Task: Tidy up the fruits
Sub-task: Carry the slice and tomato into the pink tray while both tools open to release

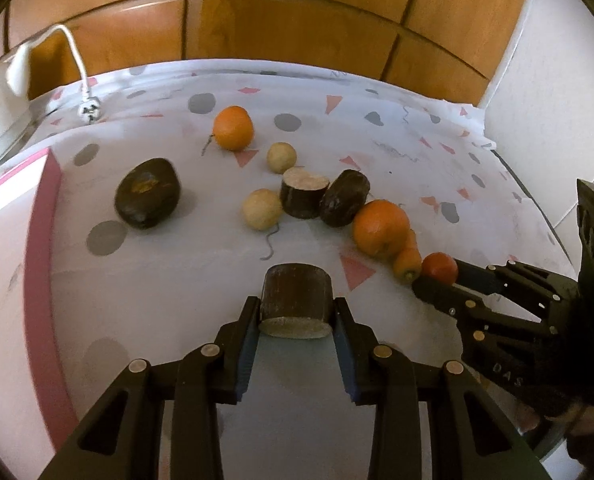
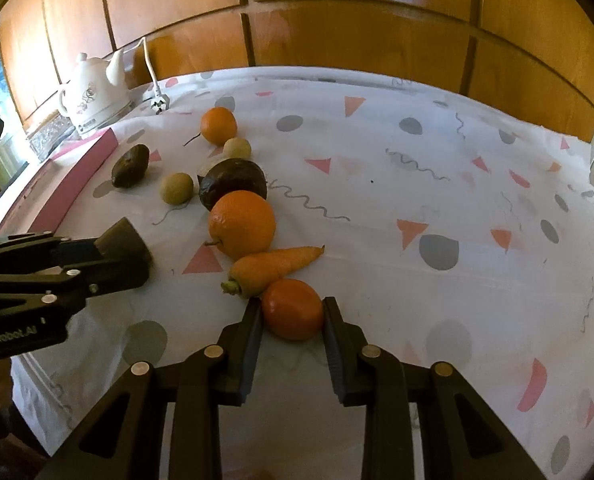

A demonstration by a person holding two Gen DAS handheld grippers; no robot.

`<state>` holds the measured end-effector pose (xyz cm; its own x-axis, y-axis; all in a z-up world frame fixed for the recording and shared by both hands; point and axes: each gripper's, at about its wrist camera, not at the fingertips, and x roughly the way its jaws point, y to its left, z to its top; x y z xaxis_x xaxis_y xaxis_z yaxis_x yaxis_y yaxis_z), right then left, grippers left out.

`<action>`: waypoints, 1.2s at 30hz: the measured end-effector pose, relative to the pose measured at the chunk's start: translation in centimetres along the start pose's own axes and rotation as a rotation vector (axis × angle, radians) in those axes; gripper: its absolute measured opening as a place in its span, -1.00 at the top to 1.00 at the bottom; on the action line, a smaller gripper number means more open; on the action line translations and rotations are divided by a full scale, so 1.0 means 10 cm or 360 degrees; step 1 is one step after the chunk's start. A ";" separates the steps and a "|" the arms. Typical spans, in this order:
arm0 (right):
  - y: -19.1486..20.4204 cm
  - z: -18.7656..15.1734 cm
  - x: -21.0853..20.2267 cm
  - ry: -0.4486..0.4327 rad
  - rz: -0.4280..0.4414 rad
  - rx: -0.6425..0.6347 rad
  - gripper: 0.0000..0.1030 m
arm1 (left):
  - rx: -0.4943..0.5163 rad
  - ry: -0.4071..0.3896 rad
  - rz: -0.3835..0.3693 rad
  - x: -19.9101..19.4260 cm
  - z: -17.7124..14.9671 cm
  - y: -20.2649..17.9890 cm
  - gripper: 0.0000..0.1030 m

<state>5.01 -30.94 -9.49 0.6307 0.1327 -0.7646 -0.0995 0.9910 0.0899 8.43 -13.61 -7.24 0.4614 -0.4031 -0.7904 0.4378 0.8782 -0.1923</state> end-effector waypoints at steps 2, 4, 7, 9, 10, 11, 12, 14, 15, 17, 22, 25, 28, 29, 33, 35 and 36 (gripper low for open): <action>0.03 -0.01 -0.02 -0.0030 -0.0033 -0.0013 0.42 | -0.0020 -0.0017 0.0024 -0.06 -0.05 0.03 0.31; 0.05 -0.03 -0.03 -0.0049 -0.0055 -0.0013 0.43 | -0.0023 -0.0028 0.0058 -0.09 -0.09 0.05 0.31; 0.05 -0.05 -0.07 -0.0061 -0.0055 0.0007 0.44 | -0.0032 -0.0057 0.0087 -0.18 -0.15 0.08 0.31; 0.07 -0.10 -0.12 -0.0068 -0.0037 0.0003 0.44 | -0.0034 -0.0092 0.0112 -0.26 -0.17 0.09 0.31; 0.08 -0.12 -0.15 -0.0071 -0.0033 0.0005 0.44 | -0.0046 -0.0103 0.0120 -0.30 -0.17 0.10 0.31; 0.09 -0.14 -0.17 -0.0072 -0.0022 0.0015 0.44 | -0.0057 -0.0119 0.0134 -0.36 -0.19 0.11 0.31; 0.10 -0.14 -0.19 -0.0074 -0.0011 0.0022 0.44 | -0.0057 -0.0129 0.0145 -0.39 -0.19 0.11 0.31; 0.17 -0.17 -0.23 -0.0090 0.0006 0.0001 0.44 | -0.0054 -0.0157 0.0183 -0.47 -0.20 0.12 0.31; 0.23 -0.16 -0.24 -0.0095 0.0016 -0.0029 0.44 | -0.0062 -0.0172 0.0195 -0.52 -0.20 0.14 0.31; 0.32 -0.13 -0.27 -0.0109 0.0036 -0.0054 0.44 | -0.0098 -0.0215 0.0218 -0.65 -0.19 0.21 0.31; 0.64 0.04 -0.40 -0.0180 0.0111 -0.0175 0.44 | -0.0212 -0.0326 0.0298 -0.93 -0.17 0.48 0.31; 0.89 0.18 -0.44 -0.0198 0.0201 -0.0258 0.44 | -0.0324 -0.0374 0.0406 -1.08 -0.19 0.75 0.31; 1.18 0.35 -0.40 -0.0194 0.0310 -0.0339 0.44 | -0.0461 -0.0399 0.0549 -1.18 -0.23 1.10 0.30; 1.25 0.39 -0.38 -0.0185 0.0348 -0.0354 0.44 | -0.0500 -0.0388 0.0594 -1.19 -0.26 1.20 0.30; 1.63 0.60 -0.25 -0.0149 0.0485 -0.0444 0.44 | -0.0655 -0.0352 0.0729 -1.24 -0.39 1.60 0.30; 1.80 0.70 -0.16 -0.0126 0.0533 -0.0465 0.44 | -0.0679 -0.0355 0.0790 -1.28 -0.45 1.70 0.30; 1.88 0.73 -0.13 -0.0118 0.0554 -0.0477 0.44 | -0.0695 -0.0354 0.0799 -1.29 -0.47 1.73 0.29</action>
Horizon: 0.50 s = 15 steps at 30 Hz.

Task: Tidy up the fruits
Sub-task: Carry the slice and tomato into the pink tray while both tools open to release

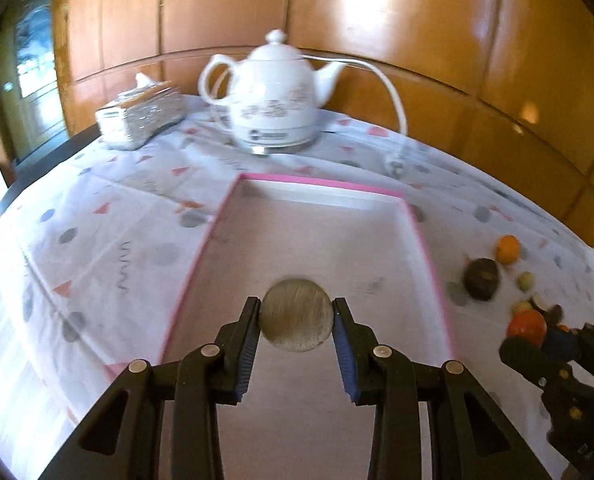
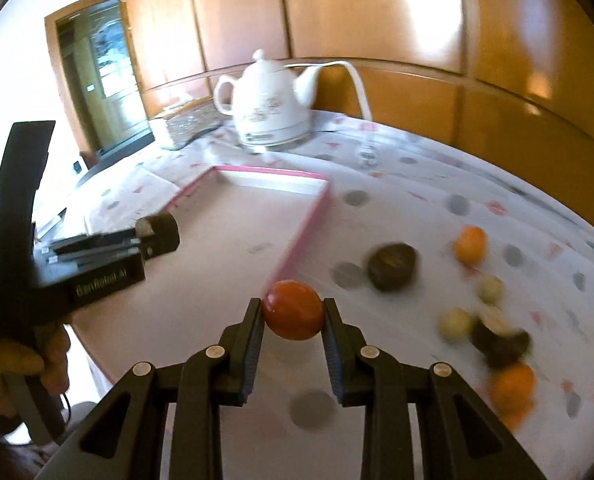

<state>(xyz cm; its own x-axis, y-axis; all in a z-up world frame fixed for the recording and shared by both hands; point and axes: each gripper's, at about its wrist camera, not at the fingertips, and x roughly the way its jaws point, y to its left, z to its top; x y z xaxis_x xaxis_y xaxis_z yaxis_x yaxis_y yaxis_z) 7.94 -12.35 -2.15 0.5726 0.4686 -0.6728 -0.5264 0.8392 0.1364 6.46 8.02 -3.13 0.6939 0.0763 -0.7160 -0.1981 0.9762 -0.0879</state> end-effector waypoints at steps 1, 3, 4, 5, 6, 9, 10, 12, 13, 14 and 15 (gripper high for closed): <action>0.06 0.03 0.05 0.0008 0.0017 -0.0010 0.44 | -0.0013 0.0004 0.0008 0.01 0.00 0.03 0.29; 0.19 0.10 0.20 0.0037 0.0038 -0.0030 0.44 | -0.0032 0.0002 0.0026 0.00 -0.01 0.10 0.26; 0.22 0.13 0.25 0.0047 0.0043 -0.0034 0.44 | -0.0036 -0.0001 0.0027 0.00 -0.01 0.12 0.17; 0.26 0.15 0.31 0.0057 0.0050 -0.0030 0.44 | -0.0037 -0.0010 0.0029 -0.01 -0.01 0.14 0.10; 0.29 0.16 0.37 0.0065 0.0056 -0.0023 0.44 | -0.0038 -0.0018 0.0035 -0.02 -0.01 0.13 -0.01; 0.36 0.19 0.46 0.0084 0.0093 0.0016 0.43 | -0.0051 -0.0048 0.0051 -0.07 0.01 0.15 -0.22; 0.36 0.19 0.48 0.0084 0.0090 0.0028 0.41 | -0.0054 -0.0053 0.0056 -0.08 0.02 0.16 -0.26; 0.38 0.19 0.48 0.0076 0.0080 0.0036 0.36 | -0.0065 -0.0056 0.0030 -0.10 0.03 0.16 -0.26; 0.38 0.18 0.47 0.0071 0.0082 0.0044 0.28 | -0.0070 -0.0061 0.0032 -0.11 0.03 0.16 -0.28; 0.37 0.18 0.46 0.0066 0.0080 0.0054 0.25 | -0.0075 -0.0064 0.0027 -0.12 0.03 0.16 -0.30; 0.36 0.17 0.44 0.0057 0.0075 0.0064 0.25 | -0.0078 -0.0066 0.0022 -0.13 0.03 0.16 -0.31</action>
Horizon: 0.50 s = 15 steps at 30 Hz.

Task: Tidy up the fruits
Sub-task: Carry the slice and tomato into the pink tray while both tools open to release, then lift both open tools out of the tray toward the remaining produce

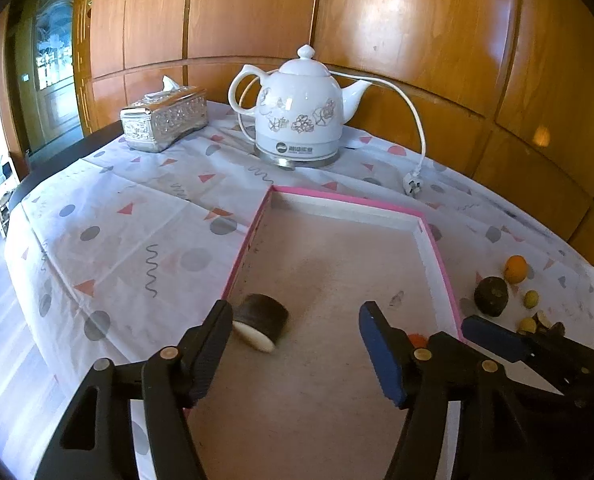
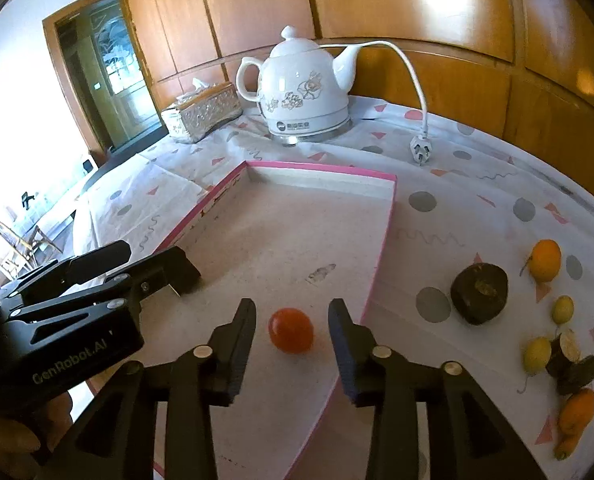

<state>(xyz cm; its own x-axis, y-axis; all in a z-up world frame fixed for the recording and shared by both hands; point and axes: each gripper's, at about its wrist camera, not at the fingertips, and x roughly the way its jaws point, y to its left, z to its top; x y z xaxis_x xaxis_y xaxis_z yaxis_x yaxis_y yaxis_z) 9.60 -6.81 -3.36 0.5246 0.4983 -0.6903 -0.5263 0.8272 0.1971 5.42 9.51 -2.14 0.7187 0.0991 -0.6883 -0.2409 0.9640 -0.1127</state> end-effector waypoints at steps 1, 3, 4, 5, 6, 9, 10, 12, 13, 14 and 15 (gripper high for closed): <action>-0.01 -0.01 -0.02 -0.0013 -0.0009 0.0011 0.25 | 0.0000 0.0000 0.0001 0.00 0.00 -0.01 -0.31; -0.07 -0.03 -0.10 -0.0041 -0.0035 0.0045 0.25 | 0.0006 -0.0004 -0.0010 -0.02 0.00 -0.03 -0.32; -0.10 -0.05 -0.15 -0.0058 -0.0051 0.0064 0.25 | 0.0016 -0.0008 -0.0013 -0.03 -0.01 -0.05 -0.32; -0.14 -0.07 -0.20 -0.0081 -0.0073 0.0084 0.25 | 0.0026 -0.0010 -0.0013 -0.04 -0.02 -0.07 -0.32; -0.18 -0.09 -0.24 -0.0096 -0.0087 0.0102 0.25 | 0.0034 -0.0009 -0.0015 -0.05 -0.02 -0.09 -0.32; -0.29 -0.17 -0.38 -0.0141 -0.0149 0.0147 0.25 | 0.0063 0.0003 -0.0038 -0.05 -0.05 -0.18 -0.32; -0.33 -0.21 -0.44 -0.0159 -0.0172 0.0157 0.25 | 0.0073 0.0004 -0.0048 -0.06 -0.06 -0.21 -0.32; -0.43 -0.27 -0.55 -0.0181 -0.0206 0.0197 0.25 | 0.0105 0.0020 -0.0084 -0.06 -0.09 -0.30 -0.32; -0.47 -0.30 -0.60 -0.0194 -0.0228 0.0216 0.25 | 0.0114 0.0022 -0.0096 -0.06 -0.10 -0.33 -0.32; -0.54 -0.35 -0.67 -0.0212 -0.0258 0.0238 0.25 | 0.0135 0.0026 -0.0119 -0.07 -0.12 -0.39 -0.32; -0.60 -0.40 -0.73 -0.0221 -0.0285 0.0261 0.25 | 0.0154 0.0027 -0.0136 -0.08 -0.13 -0.43 -0.32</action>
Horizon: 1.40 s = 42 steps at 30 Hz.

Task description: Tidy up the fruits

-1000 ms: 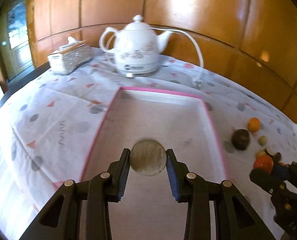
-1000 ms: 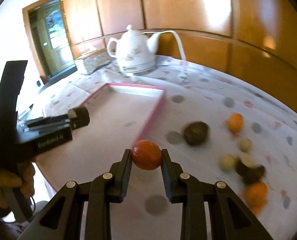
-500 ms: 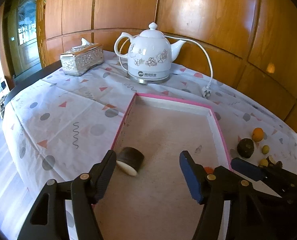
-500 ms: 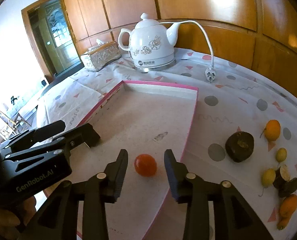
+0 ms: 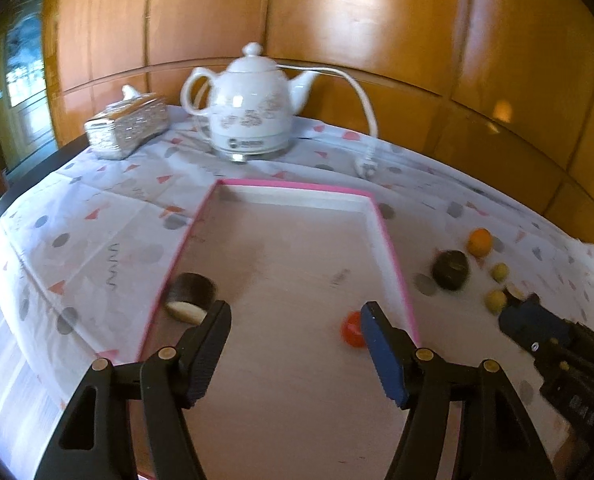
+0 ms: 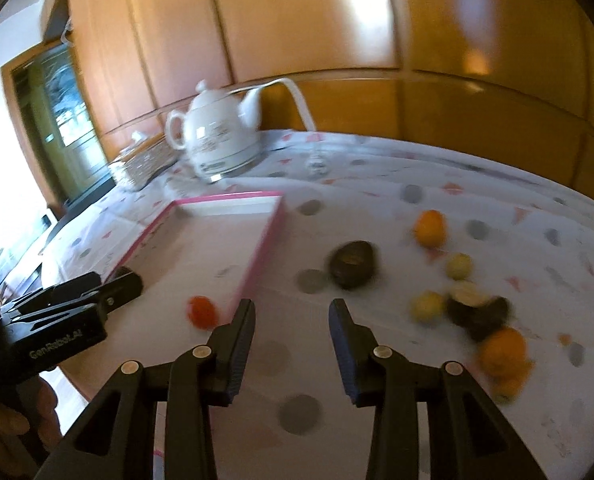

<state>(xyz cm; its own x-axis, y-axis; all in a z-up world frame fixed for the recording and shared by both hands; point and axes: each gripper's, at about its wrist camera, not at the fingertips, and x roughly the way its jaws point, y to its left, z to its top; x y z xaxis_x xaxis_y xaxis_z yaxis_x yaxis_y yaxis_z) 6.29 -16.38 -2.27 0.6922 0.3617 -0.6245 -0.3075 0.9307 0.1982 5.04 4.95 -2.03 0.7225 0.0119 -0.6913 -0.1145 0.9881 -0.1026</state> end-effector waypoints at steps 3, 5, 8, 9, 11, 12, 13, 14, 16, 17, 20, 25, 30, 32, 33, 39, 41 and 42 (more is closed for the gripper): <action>-0.27 -0.10 -0.15 -0.0022 -0.0091 0.0089 0.25 | 0.0063 0.0018 -0.0077 -0.01 -0.03 -0.16 -0.34; -0.47 -0.17 -0.25 -0.0030 -0.0164 0.0151 0.25 | 0.0106 0.0029 -0.0145 -0.01 -0.05 -0.29 -0.34; -0.77 -0.29 -0.35 -0.0010 -0.0277 0.0231 0.25 | 0.0150 0.0062 -0.0236 0.00 -0.07 -0.45 -0.34; -0.87 -0.34 -0.36 0.0008 -0.0306 0.0263 0.25 | 0.0169 0.0066 -0.0257 0.00 -0.08 -0.51 -0.34; -1.07 -0.43 -0.39 0.0040 -0.0352 0.0334 0.25 | 0.0226 0.0063 -0.0273 -0.01 -0.11 -0.63 -0.35; -1.16 -0.47 -0.40 0.0051 -0.0365 0.0373 0.25 | 0.0255 0.0069 -0.0293 0.00 -0.12 -0.70 -0.37; -1.23 -0.50 -0.40 0.0059 -0.0368 0.0403 0.25 | 0.0270 0.0073 -0.0303 0.00 -0.13 -0.73 -0.39; -1.27 -0.52 -0.40 0.0063 -0.0367 0.0428 0.25 | 0.0297 0.0080 -0.0312 0.01 -0.14 -0.80 -0.40; -1.34 -0.52 -0.40 0.0062 -0.0336 0.0474 0.25 | 0.0327 0.0097 -0.0335 0.03 -0.16 -0.88 -0.41; -1.34 -0.50 -0.39 0.0057 -0.0311 0.0483 0.25 | 0.0339 0.0107 -0.0349 0.04 -0.18 -0.92 -0.41; -1.31 -0.45 -0.29 0.0112 -0.0291 0.0427 0.25 | 0.0368 0.0123 -0.0374 0.06 -0.20 -1.00 -0.42; -1.37 -0.50 -0.21 0.0158 -0.0350 0.0463 0.25 | 0.0389 0.0145 -0.0400 0.08 -0.22 -1.07 -0.47; -1.49 -0.56 -0.17 0.0172 -0.0347 0.0551 0.25 | 0.0412 0.0164 -0.0423 0.10 -0.25 -1.13 -0.50; -1.46 -0.55 -0.17 0.0168 -0.0374 0.0492 0.25 | 0.0418 0.0171 -0.0432 0.11 -0.26 -1.15 -0.52; -1.44 -0.55 -0.16 0.0171 -0.0383 0.0467 0.25 | 0.0418 0.0174 -0.0438 0.11 -0.26 -1.16 -0.52; -1.45 -0.50 -0.07 0.0210 -0.0365 0.0498 0.26 | 0.0435 0.0193 -0.0477 0.12 -0.28 -1.24 -0.52; -1.44 -0.48 -0.04 0.0200 -0.0368 0.0484 0.26 | 0.0442 0.0203 -0.0496 0.13 -0.28 -1.26 -0.52; -1.44 -0.48 -0.03 0.0196 -0.0368 0.0473 0.26 | 0.0442 0.0209 -0.0506 0.13 -0.29 -1.28 -0.52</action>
<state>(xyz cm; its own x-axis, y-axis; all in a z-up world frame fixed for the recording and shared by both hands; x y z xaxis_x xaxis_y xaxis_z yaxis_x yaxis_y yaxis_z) 7.38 -30.15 -8.56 0.6321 0.1480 -0.7607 0.0627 0.9686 0.2405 5.48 -8.09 -3.69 0.5973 -0.3014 -0.7432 0.3003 0.9433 -0.1412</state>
